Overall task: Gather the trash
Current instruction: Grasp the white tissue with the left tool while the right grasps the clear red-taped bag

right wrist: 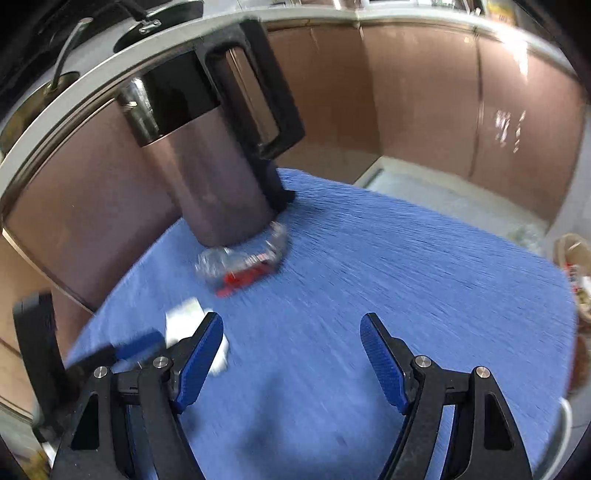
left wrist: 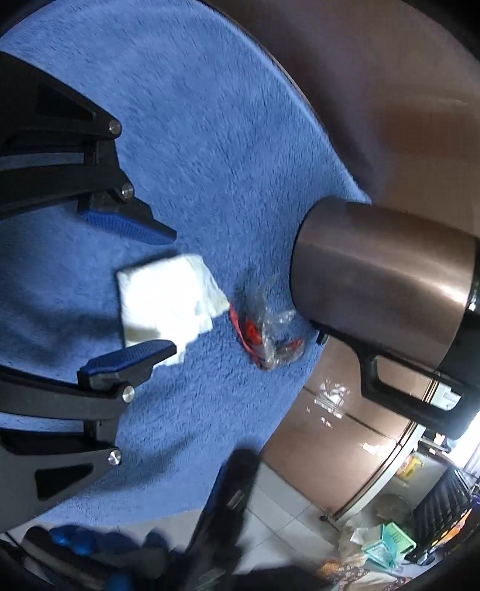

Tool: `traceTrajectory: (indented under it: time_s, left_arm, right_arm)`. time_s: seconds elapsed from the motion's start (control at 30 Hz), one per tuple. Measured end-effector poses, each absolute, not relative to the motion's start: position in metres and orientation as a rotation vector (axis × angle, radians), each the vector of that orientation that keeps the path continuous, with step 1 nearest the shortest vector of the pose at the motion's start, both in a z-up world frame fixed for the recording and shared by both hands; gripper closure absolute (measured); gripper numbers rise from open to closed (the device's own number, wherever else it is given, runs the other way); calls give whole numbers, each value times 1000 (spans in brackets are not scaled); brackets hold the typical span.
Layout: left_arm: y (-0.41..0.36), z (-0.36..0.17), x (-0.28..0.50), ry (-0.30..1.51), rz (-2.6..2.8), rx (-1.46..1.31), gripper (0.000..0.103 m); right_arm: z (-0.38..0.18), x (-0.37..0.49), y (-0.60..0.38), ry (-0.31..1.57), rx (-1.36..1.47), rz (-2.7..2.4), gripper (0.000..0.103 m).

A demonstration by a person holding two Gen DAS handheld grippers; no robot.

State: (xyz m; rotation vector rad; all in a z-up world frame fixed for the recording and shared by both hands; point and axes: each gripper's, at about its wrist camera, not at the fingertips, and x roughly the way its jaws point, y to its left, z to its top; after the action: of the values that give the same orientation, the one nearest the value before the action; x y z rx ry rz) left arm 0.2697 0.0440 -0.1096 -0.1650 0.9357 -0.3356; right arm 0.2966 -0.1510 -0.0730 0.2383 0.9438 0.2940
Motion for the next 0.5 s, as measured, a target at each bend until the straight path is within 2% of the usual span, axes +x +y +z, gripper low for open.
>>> traceTrajectory:
  time_s: [0.2,0.27,0.3,0.37,0.5]
  left_arm:
    - [36,-115,273,918,-400,-149,53]
    - [38,-117,272,910,-424,-161,60]
    - [37,-118,270,908,-430,-157,62]
    - [33,-119,270,904,-448,-143,76]
    - [22,-120,266,888,-472,-92,95]
  right_arm:
    - [-99,355,-130,999,307,292,28]
    - [-107,368,-126,1011,325,285,32]
    - [-111,374,-124,1018,333,284,36]
    - [-116,379,-121,1028,322,281,46]
    - [-122,380,-114,1031,245,260,69]
